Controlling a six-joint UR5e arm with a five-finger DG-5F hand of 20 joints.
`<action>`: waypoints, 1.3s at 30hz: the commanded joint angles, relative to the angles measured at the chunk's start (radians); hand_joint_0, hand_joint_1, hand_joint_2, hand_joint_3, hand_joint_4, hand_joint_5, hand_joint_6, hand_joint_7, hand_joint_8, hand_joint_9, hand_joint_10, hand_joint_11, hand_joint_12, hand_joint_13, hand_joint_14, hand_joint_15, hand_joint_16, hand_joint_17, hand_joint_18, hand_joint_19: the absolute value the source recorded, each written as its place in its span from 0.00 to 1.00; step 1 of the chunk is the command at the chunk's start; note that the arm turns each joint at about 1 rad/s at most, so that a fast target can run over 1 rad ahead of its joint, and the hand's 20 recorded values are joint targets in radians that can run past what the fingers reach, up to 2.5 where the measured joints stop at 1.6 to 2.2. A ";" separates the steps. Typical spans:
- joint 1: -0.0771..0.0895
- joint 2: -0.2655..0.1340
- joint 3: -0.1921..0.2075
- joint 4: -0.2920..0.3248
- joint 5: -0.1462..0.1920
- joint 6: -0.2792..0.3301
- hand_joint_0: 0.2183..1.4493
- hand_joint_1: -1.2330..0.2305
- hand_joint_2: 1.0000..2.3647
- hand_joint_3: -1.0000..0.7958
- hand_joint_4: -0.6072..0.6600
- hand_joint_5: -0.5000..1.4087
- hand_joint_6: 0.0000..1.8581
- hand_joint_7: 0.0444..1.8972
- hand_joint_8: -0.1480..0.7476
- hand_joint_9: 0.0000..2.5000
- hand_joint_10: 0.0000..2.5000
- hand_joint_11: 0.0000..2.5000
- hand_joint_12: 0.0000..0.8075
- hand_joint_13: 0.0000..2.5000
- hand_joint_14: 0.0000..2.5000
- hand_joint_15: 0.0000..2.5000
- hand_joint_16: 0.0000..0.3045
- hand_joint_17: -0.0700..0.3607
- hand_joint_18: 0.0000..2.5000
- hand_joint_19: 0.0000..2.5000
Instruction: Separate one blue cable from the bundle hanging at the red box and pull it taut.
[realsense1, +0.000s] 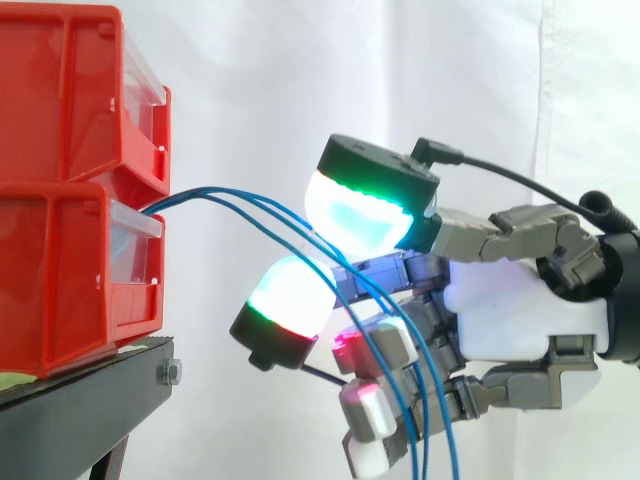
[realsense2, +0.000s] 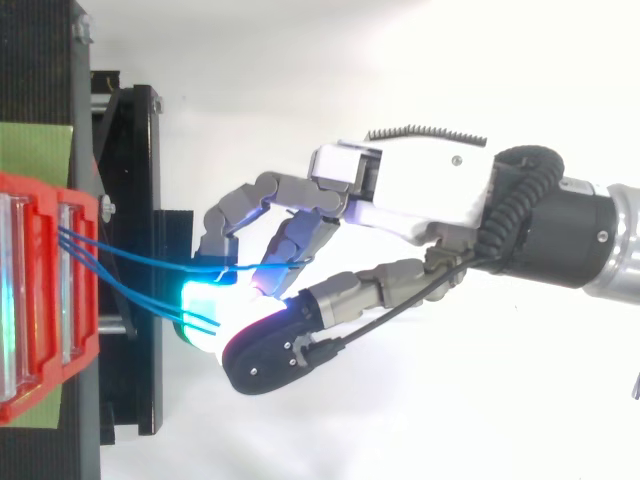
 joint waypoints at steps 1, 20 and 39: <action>-0.006 0.018 0.000 -0.019 -0.006 -0.001 0.28 0.39 0.00 0.28 0.60 0.13 0.45 0.45 0.51 0.45 0.01 0.49 0.46 0.42 0.01 0.30 0.17 0.43 0.29 0.27; -0.031 0.034 0.001 -0.030 -0.020 -0.001 0.34 0.43 0.02 0.45 0.57 0.13 0.48 0.47 0.52 0.47 0.01 0.50 0.46 0.43 0.01 0.30 0.16 0.42 0.29 0.28; -0.045 0.070 0.001 -0.073 -0.017 -0.010 0.41 0.33 0.00 0.31 0.56 0.13 0.48 0.42 0.50 0.43 0.01 0.49 0.43 0.40 0.01 0.30 0.16 0.42 0.29 0.28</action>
